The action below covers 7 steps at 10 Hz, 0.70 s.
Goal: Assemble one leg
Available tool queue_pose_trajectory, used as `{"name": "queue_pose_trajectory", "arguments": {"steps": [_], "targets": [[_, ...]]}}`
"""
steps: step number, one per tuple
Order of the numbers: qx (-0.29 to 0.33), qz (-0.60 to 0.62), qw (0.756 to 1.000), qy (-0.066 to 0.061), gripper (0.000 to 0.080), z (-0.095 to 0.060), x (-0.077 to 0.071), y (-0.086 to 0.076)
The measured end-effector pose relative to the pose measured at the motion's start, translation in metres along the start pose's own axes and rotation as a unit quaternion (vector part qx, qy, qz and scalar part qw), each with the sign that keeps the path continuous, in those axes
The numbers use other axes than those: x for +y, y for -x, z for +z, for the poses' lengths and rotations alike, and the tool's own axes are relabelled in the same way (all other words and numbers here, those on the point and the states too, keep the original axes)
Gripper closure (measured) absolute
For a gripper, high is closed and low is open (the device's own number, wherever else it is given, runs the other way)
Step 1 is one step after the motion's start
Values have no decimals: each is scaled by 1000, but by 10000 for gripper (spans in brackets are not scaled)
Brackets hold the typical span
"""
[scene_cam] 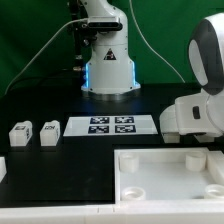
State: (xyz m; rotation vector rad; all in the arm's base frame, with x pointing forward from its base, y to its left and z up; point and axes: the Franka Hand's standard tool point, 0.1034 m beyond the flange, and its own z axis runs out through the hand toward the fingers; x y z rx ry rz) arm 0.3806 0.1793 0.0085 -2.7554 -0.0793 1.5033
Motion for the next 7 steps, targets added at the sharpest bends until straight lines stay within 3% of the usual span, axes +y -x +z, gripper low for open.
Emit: {"name": "queue_pose_trajectory", "arguments": {"steps": [7], "targets": [[0,0,1000,0,509,0,0,0]]}}
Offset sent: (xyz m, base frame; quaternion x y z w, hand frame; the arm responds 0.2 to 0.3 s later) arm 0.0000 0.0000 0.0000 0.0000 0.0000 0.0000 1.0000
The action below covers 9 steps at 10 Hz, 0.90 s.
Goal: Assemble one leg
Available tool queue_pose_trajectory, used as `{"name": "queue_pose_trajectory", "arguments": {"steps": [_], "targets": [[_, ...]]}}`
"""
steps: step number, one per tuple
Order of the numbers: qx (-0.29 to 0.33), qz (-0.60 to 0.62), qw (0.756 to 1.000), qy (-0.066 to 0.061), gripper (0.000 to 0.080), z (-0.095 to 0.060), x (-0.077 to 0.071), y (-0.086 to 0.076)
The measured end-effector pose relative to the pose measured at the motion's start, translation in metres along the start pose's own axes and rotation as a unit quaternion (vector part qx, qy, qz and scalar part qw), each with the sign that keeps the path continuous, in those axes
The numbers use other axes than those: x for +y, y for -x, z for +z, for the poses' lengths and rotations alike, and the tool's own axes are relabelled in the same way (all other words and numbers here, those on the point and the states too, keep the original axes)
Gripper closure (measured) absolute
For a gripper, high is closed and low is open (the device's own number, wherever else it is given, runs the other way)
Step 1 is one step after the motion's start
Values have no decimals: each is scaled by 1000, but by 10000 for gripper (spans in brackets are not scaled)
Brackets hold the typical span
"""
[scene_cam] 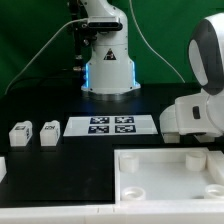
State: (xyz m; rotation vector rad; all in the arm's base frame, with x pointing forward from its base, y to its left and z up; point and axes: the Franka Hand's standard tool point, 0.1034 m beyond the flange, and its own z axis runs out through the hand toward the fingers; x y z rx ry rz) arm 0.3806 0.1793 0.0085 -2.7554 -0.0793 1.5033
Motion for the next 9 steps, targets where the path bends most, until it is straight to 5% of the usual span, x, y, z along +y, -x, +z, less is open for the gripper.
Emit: {"name": "queue_pose_trajectory", "arguments": {"steps": [3,6,9], "targets": [[42,-35,998,10,509,-34,7,4],[173,-50,984,-9,508,-104,21,10],[345,-49,937,-20,508,-177,44,22]]}}
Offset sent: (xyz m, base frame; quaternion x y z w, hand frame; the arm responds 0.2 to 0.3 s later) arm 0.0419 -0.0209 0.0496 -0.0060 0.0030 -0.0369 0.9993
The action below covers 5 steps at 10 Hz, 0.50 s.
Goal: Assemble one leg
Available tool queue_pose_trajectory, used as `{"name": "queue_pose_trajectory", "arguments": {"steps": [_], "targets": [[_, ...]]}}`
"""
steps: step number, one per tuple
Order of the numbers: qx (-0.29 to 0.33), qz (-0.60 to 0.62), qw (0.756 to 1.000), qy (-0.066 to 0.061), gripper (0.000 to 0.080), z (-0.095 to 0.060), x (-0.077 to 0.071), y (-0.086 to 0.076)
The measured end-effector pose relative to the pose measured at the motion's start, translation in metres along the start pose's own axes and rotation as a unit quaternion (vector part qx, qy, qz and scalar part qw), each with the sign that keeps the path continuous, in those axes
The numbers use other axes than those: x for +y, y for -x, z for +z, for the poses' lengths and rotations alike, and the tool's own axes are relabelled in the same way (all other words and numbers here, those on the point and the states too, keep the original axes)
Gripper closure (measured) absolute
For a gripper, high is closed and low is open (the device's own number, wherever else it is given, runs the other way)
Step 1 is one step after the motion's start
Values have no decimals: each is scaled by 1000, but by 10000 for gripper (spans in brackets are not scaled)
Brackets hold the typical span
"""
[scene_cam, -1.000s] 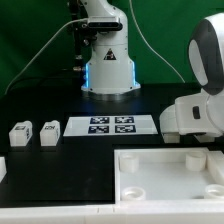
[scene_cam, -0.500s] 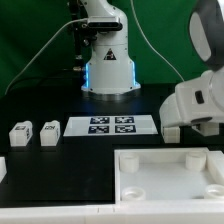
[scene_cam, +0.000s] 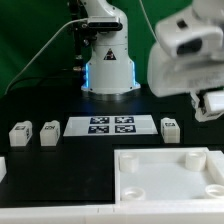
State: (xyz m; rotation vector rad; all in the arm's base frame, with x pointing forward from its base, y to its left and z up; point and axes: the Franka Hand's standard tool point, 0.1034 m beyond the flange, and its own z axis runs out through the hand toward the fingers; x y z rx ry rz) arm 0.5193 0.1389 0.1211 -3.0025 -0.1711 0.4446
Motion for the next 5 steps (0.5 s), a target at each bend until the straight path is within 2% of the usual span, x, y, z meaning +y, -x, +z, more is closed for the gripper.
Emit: {"name": "queue_pose_trajectory", "arguments": {"steps": [2,3,5], "targets": [[88,5,996,4,508,-26,4,-7],[147,12,989,3,508,-36,-1,-12],[234,8,972,3,508,-35,-2,-13]]}}
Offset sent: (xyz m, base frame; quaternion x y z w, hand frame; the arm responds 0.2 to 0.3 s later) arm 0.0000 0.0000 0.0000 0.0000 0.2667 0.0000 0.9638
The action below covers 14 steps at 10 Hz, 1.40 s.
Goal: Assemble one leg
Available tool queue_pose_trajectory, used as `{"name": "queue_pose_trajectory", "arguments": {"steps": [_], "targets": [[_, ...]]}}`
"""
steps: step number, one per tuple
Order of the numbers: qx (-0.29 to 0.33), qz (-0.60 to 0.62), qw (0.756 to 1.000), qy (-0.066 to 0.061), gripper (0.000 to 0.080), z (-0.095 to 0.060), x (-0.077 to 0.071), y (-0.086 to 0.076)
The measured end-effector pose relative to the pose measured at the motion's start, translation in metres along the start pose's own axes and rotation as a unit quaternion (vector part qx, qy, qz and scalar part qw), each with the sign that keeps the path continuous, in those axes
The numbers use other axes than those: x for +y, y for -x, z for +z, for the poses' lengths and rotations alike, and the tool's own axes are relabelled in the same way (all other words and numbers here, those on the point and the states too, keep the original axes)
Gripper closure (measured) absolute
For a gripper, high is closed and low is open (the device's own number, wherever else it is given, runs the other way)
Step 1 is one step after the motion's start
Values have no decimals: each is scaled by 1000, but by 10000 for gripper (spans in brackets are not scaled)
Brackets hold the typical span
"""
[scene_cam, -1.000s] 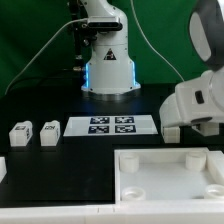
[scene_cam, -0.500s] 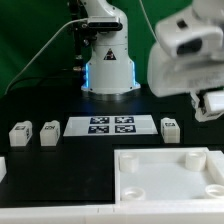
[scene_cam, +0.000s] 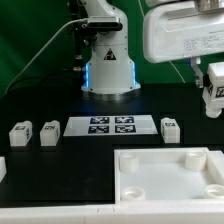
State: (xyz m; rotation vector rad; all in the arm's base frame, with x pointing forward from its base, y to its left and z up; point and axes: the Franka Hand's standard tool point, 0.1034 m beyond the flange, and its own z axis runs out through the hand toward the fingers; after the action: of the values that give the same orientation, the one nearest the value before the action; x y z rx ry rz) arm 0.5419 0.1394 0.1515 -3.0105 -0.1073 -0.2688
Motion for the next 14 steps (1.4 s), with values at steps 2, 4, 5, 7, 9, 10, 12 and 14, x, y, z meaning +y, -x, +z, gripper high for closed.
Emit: {"name": "queue_pose_trajectory", "arguments": {"steps": [2,4,5,7,9,10,12,14], "targets": [[100,-5,995,-7,508,0,-2,-3],[106,-10,994,-6,508,4,-1,1],[111,-16,994,-3,508,5,5,-11],[139,-22,990,-1,508,7,12,-50],[172,-31,985,-1,508,16,17,-69],[170,-30,985,-1,508,18,17,-69],[170,-30,985,-1,508,18,17,-69],[195,-34,980,-1,508,29,14,-58]]}}
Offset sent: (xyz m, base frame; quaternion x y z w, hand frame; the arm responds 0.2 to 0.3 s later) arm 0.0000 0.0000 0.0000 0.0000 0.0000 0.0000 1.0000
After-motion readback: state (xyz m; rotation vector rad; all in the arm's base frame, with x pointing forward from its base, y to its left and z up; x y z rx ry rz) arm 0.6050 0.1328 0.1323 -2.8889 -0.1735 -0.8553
